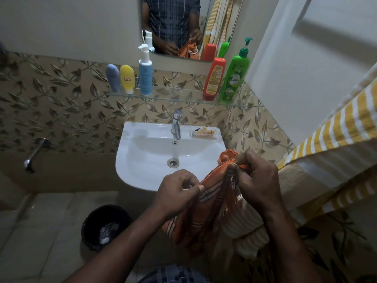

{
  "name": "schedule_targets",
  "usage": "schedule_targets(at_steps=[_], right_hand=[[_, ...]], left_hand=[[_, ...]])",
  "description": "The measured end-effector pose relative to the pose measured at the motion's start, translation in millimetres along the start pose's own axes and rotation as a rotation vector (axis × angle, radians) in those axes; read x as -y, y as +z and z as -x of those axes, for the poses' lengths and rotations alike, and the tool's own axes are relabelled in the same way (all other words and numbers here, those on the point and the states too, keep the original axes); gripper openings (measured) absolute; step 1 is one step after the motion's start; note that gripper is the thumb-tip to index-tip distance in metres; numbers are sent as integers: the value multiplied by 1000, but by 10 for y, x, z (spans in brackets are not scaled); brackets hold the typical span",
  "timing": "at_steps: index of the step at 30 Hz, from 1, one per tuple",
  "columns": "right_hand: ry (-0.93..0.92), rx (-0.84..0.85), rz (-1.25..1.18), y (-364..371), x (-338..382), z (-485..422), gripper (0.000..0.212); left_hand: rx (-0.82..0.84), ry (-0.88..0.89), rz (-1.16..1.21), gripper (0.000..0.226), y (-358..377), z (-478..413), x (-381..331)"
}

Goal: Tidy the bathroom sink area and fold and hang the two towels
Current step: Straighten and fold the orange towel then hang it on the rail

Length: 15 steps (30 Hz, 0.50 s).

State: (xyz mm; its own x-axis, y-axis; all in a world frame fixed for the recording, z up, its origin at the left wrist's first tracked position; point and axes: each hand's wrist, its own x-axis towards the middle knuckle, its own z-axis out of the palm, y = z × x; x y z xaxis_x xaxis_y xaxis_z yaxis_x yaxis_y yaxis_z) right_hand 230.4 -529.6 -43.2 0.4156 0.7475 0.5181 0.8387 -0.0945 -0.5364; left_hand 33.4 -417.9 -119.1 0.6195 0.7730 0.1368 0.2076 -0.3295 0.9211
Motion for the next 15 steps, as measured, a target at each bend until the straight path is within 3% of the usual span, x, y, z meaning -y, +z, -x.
schedule_targets(at_steps=[6,15], right_hand=[[-64,40,-40,-21,44,-26,20],[-88,51,-54,-71,45,-14,19]], left_hand=[[-13,-26,43,4,22,-64,2],[28,79,28,6,142,-189,-35]])
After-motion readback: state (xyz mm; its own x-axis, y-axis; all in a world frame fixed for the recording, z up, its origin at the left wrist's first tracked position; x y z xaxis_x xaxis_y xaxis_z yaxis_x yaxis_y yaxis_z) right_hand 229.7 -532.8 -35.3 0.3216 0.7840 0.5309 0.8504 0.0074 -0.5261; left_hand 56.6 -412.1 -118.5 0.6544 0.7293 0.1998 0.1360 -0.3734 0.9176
